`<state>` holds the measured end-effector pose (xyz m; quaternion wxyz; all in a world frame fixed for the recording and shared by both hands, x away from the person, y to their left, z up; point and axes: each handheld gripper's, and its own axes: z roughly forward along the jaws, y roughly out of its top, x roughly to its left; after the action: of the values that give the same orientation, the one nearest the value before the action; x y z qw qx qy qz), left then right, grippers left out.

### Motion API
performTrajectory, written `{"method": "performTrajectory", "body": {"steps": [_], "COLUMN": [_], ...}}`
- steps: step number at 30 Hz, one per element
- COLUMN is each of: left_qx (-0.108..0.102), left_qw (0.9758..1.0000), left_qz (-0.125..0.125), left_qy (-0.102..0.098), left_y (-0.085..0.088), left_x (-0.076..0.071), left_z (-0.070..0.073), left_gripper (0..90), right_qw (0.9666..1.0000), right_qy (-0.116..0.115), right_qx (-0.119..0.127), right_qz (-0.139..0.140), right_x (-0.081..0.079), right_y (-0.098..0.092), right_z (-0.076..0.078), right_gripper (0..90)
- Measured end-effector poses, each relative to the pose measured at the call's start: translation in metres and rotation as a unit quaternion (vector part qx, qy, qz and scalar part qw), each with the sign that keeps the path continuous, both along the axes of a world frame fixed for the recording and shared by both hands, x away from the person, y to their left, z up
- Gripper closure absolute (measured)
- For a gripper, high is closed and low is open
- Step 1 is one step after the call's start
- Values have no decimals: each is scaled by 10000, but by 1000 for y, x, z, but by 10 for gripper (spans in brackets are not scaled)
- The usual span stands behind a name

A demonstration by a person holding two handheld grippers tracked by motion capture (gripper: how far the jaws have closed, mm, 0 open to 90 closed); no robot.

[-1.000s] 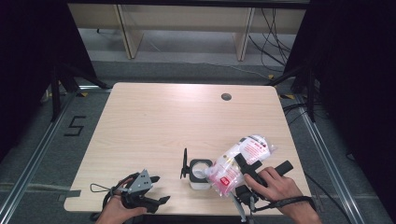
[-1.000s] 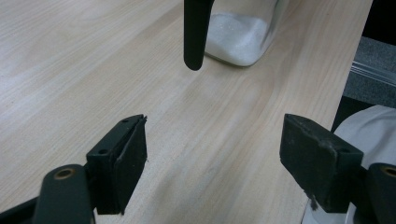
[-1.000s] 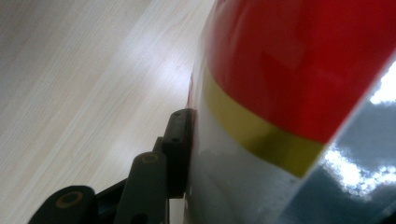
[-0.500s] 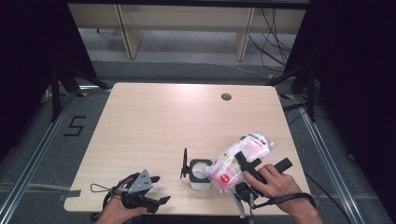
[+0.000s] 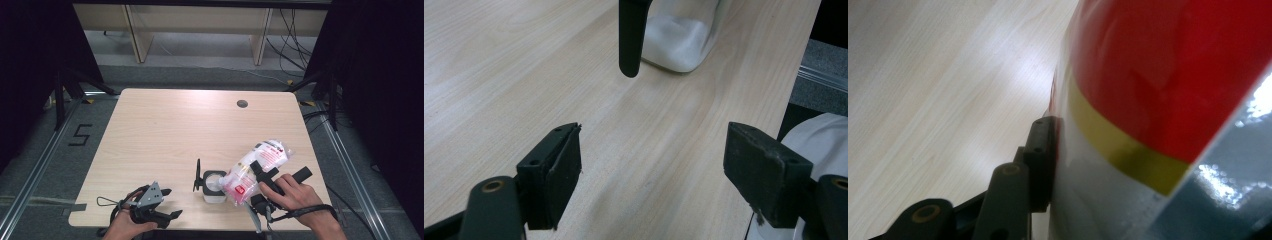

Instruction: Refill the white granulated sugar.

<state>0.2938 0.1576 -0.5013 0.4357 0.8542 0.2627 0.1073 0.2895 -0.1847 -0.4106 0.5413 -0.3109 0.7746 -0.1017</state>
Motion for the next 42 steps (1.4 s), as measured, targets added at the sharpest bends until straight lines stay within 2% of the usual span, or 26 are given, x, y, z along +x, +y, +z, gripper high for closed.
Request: {"method": "performTrajectory", "body": {"steps": [1, 8, 10, 11, 14, 16, 18, 19, 20, 21, 23, 27, 29, 40, 41, 42], "left_qx": [-51, -35, 10, -17, -26, -18, -23, -65, -54, -16, -36, 19, 4, -38, 7, -15], "left_qw": [10000, 10000, 10000, 10000, 10000, 10000, 10000, 10000, 10000, 10000, 10000, 10000, 10000, 10000, 10000, 10000], "left_qz": [25, 6, -20, -9, -4, -12, 16, 13, 16, -13, 4, 25, 5, 36, -24, 9], "left_qy": [9, 26, 39, 56, 3, 42, -41, -14, -26, 56, 31, -3, -7, -9, 56, -62], "left_y": [-1, 0, 0, 0, 0, 0, 0, -1, -1, 0, 0, -1, -1, -1, 0, -1], "left_x": [0, 0, 0, 0, 0, 0, 0, 0, 0, 0, 0, 0, 0, 0, 0, 0], "left_z": [0, 0, 1, 1, 0, 1, 0, -1, 0, 1, 0, -1, -1, -1, 0, -1], "left_gripper": [229, 229, 229, 229, 229, 229, 229, 229, 229, 229, 229, 229, 229, 229, 229, 229], "right_qw": [10000, 10000, 9999, 9999, 9999, 9999, 9998, 9998, 9998, 9997, 9996, 9997, 9997, 9996, 9996, 9996], "right_qy": [3, 43, 34, 60, 58, 25, -36, 47, 48, -16, -26, -34, -81, -68, -42, -46], "right_qx": [15, 60, -49, 80, 106, 125, 197, 172, 181, 228, 268, 241, 152, 230, 252, 258], "right_qz": [-3, -47, 85, -45, -21, 14, 95, 23, 7, 53, 32, 32, 144, 130, 108, 119], "right_x": [0, 1, 2, 0, 0, 0, 1, 1, 1, 1, 1, 1, 2, 2, 2, 2], "right_y": [0, -3, -3, -3, -4, -4, -5, -5, -5, -6, -8, -9, -9, -8, -8, -7], "right_z": [0, -2, -1, -3, -2, -3, -4, -4, -5, -6, -8, -9, -8, -5, -5, -5], "right_gripper": [651, 655, 656, 656, 657, 658, 659, 659, 660, 660, 661, 663, 665, 678, 679, 680]}}
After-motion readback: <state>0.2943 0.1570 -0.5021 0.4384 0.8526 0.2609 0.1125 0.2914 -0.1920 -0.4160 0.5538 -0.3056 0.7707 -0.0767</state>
